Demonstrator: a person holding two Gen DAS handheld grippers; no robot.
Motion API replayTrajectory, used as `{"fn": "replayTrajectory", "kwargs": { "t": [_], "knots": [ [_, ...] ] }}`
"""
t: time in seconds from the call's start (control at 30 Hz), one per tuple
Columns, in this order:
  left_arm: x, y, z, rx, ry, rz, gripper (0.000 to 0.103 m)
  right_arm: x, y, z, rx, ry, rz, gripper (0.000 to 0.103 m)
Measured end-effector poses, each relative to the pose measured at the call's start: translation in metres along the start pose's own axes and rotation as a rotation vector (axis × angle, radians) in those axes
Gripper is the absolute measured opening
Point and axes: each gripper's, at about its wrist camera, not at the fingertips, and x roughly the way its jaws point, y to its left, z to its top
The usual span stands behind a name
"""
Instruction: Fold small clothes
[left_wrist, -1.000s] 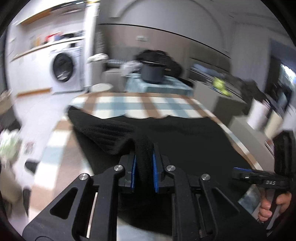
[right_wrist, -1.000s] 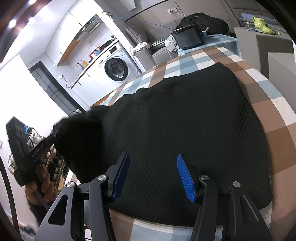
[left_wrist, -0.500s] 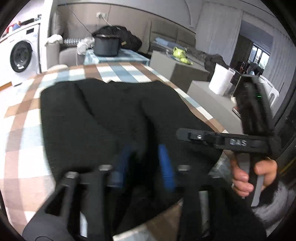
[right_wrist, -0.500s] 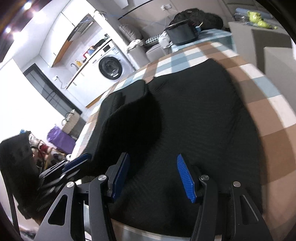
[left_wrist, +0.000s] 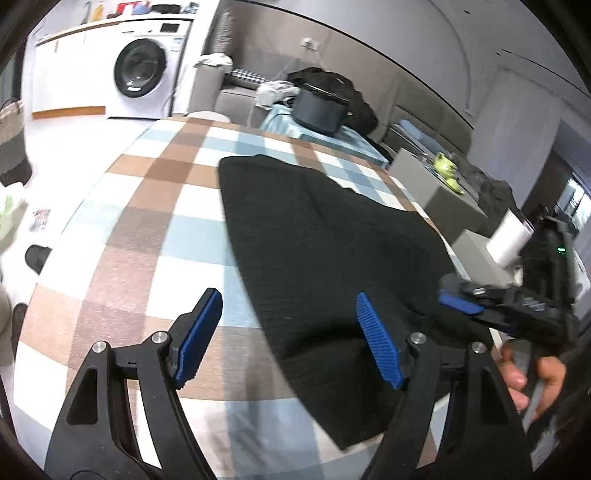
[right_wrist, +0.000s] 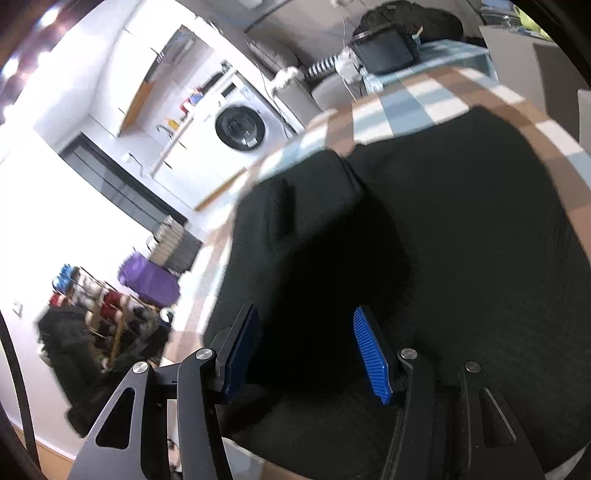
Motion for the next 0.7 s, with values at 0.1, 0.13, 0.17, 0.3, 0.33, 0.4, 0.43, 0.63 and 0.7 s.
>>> {"fn": "replayTrajectory", "kwargs": {
  "t": [0.1, 0.13, 0.17, 0.3, 0.33, 0.4, 0.43, 0.63, 0.7],
  "knots": [
    [0.002, 0.013, 0.0, -0.011, 0.005, 0.012, 0.073, -0.001, 0.007, 0.004, -0.015, -0.005, 0.009, 0.055],
    [0.005, 0.014, 0.0, -0.016, 0.011, 0.015, 0.073, 0.001, 0.008, 0.005, -0.02, -0.006, -0.01, 0.055],
    [0.009, 0.015, 0.001, -0.015, 0.019, 0.013, 0.073, 0.007, 0.008, 0.005, -0.018, -0.002, -0.038, 0.055],
    [0.022, 0.003, -0.001, 0.002, 0.026, 0.027, 0.073, 0.044, -0.004, 0.003, 0.047, 0.084, -0.044, 0.028],
    [0.023, 0.003, -0.001, 0.004, 0.029, 0.028, 0.073, 0.047, -0.004, 0.004, 0.04, 0.092, -0.04, 0.017],
    [0.022, 0.004, 0.0, 0.0, 0.029, 0.022, 0.073, 0.042, 0.004, 0.003, 0.011, 0.089, -0.007, 0.011],
    [0.021, 0.006, 0.0, -0.004, 0.026, 0.02, 0.073, 0.036, 0.008, 0.004, 0.006, 0.082, 0.032, 0.011],
    [0.016, 0.006, 0.002, -0.016, 0.017, 0.014, 0.073, -0.032, 0.026, 0.001, 0.094, 0.007, 0.339, 0.009],
    [0.016, 0.005, 0.002, -0.011, 0.021, 0.012, 0.073, -0.039, 0.016, -0.012, 0.135, 0.029, 0.321, 0.009]
  ]
}}
